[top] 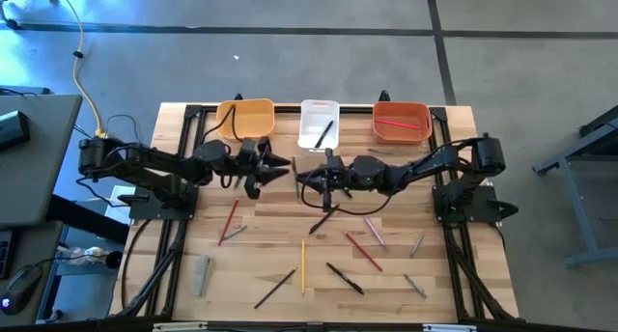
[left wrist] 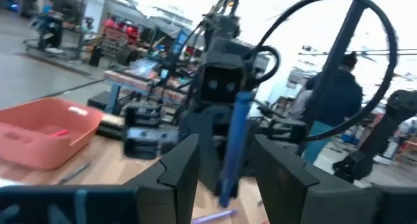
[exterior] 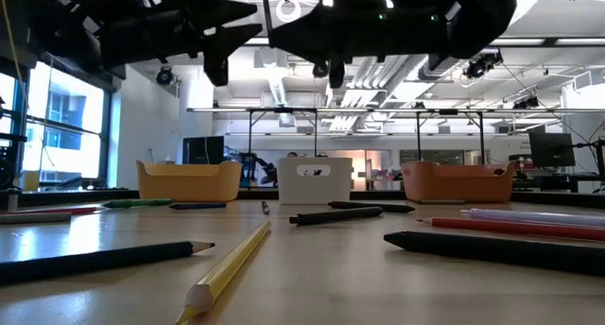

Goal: Sort crayons/erasers/pens/pencils in bins
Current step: Put the blue crayon into the yellow bin

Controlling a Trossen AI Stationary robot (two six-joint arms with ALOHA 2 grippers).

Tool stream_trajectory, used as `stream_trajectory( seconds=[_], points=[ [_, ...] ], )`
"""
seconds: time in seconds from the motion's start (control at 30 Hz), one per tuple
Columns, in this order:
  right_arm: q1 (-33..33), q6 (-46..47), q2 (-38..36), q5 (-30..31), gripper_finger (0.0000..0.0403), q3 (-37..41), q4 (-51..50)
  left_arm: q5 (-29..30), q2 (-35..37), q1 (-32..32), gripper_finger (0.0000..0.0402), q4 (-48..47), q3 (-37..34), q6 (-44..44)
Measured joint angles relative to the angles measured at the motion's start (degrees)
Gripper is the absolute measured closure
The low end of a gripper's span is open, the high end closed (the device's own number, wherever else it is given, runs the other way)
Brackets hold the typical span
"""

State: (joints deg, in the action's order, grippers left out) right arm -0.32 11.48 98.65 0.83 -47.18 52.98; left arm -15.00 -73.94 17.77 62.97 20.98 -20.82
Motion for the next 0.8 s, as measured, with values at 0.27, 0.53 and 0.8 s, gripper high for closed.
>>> stream_trajectory(
  seconds=[0.27,0.53,0.8],
  points=[
    [0.09,-0.01,0.0,-0.49,0.0391,-0.05,-0.4,0.23,-3.38,-0.73,0.027,-0.01,2.99,0.02],
    [0.09,-0.24,0.0,-0.51,0.0391,-0.05,-0.59,0.2,-4.12,-0.73,0.0281,0.89,4.15,1.57],
    [0.09,-0.8,0.0,-0.45,0.0391,-0.07,-1.3,-0.02,-4.1,-0.73,0.0352,3.0,4.15,3.44]
  ],
)
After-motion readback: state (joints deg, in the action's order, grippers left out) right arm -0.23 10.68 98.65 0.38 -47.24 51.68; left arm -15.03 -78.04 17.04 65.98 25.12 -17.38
